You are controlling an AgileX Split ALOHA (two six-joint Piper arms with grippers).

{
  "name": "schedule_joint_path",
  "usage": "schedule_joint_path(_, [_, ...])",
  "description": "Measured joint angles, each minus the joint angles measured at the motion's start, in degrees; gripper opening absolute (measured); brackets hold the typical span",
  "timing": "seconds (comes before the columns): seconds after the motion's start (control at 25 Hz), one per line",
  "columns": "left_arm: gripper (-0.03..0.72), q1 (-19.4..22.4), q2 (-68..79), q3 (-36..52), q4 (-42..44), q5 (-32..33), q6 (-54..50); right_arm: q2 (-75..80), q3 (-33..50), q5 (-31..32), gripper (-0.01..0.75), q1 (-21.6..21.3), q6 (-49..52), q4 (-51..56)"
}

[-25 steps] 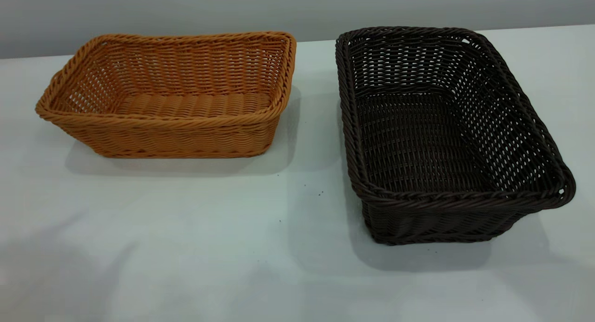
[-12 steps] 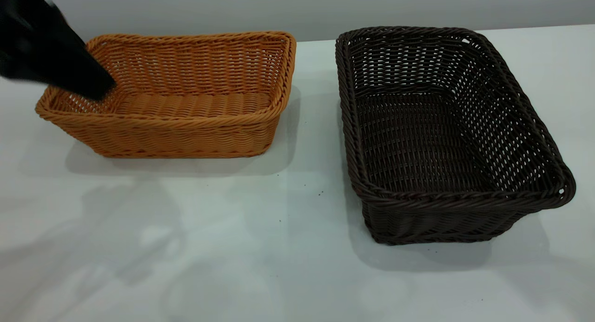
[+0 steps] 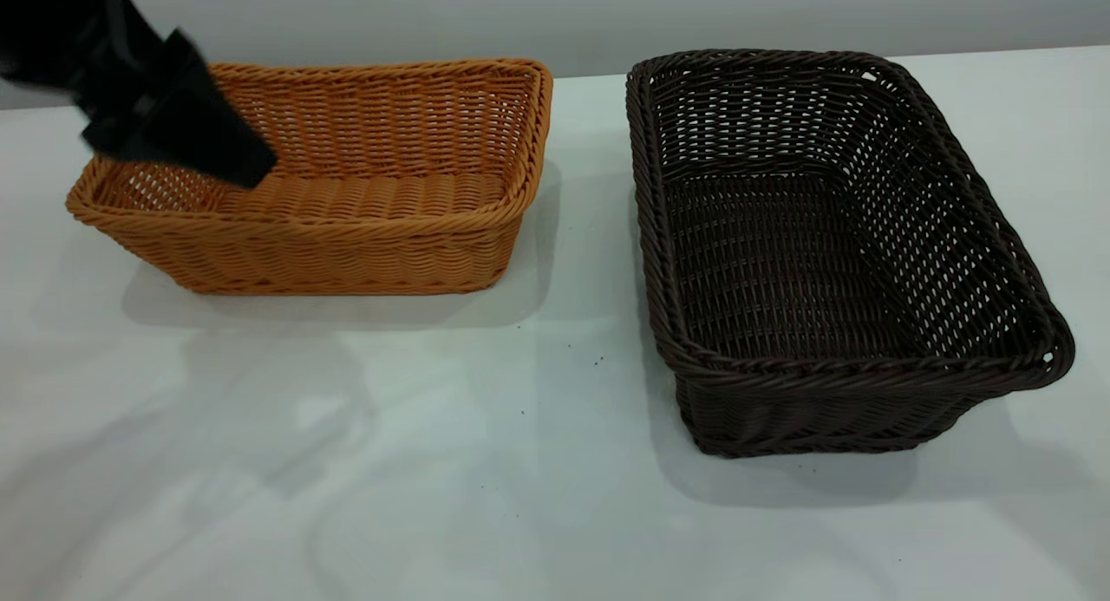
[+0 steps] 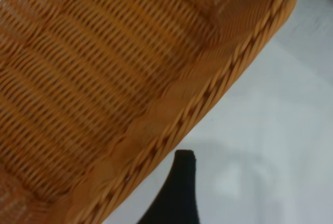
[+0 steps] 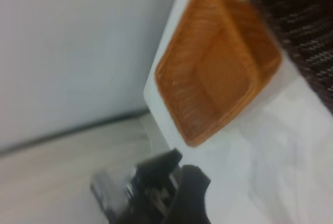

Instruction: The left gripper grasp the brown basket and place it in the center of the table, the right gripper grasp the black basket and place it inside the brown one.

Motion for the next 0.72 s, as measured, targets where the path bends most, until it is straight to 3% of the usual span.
schedule_joint_path(0.08, [0.683,-0.53,0.00,0.00,-1.23,-0.33,0.92,0.00,2.52,-2.81,0.622,1.23,2.75,0.17])
schedule_joint_path(0.28, [0.683,-3.81,0.00,0.00,-1.23,-1.14,1.58,1.96,7.65,-11.60,0.622,9.03,9.10,0.30])
schedule_joint_path(0.72, [0.683,-4.65,-0.06,0.00,-1.34,-0.93,1.45,16.66,8.16,-32.92,0.622,34.36,21.85,5.46])
